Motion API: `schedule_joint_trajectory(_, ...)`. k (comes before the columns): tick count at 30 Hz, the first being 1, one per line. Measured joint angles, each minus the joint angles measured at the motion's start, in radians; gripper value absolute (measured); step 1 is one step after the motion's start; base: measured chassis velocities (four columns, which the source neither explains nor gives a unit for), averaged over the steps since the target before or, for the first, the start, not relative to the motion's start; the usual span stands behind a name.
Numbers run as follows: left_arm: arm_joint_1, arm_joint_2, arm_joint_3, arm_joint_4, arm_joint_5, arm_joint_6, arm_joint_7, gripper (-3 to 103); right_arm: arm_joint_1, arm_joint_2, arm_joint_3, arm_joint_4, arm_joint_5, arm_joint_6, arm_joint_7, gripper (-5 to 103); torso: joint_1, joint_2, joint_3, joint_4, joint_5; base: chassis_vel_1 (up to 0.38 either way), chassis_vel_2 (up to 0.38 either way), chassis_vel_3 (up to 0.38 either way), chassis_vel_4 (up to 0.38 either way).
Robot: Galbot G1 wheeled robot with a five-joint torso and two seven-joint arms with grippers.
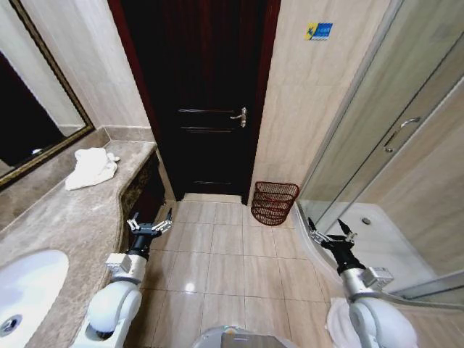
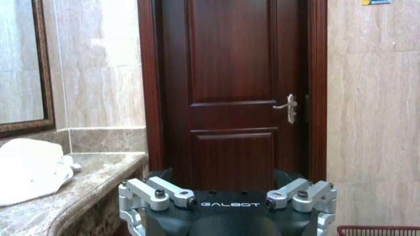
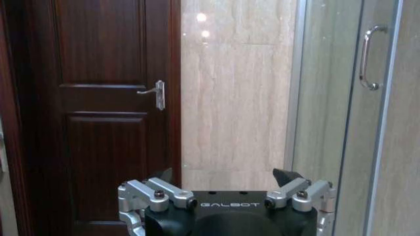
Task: Discard the used towel into the hamper.
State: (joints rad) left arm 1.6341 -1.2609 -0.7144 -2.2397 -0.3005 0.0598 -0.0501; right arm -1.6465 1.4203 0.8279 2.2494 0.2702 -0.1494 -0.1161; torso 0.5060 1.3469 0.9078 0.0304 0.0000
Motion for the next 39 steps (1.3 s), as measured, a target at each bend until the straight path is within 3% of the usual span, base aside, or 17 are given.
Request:
schedule_joint_trajectory(22,-0.008,0.002,0.001,0.005,-0.005,0.002,-0.004,100,0.008,-0.005,-0.004,-0.010,0.002,0.009,-0.001,100,0.000,0.000,0.000,0.0001,0.0001,-0.003,0.002,0.002,-0.003)
schedule_joint_trajectory(39,-0.001,-0.014,0.005,0.008,-0.003,0.004,-0.004,100,0.004,-0.009,-0.004,-0.015,0.005,0.012,-0.001,100,0.000,0.000,0.000,-0.0001,0.0001,-0.093,0.094,0.097,-0.085)
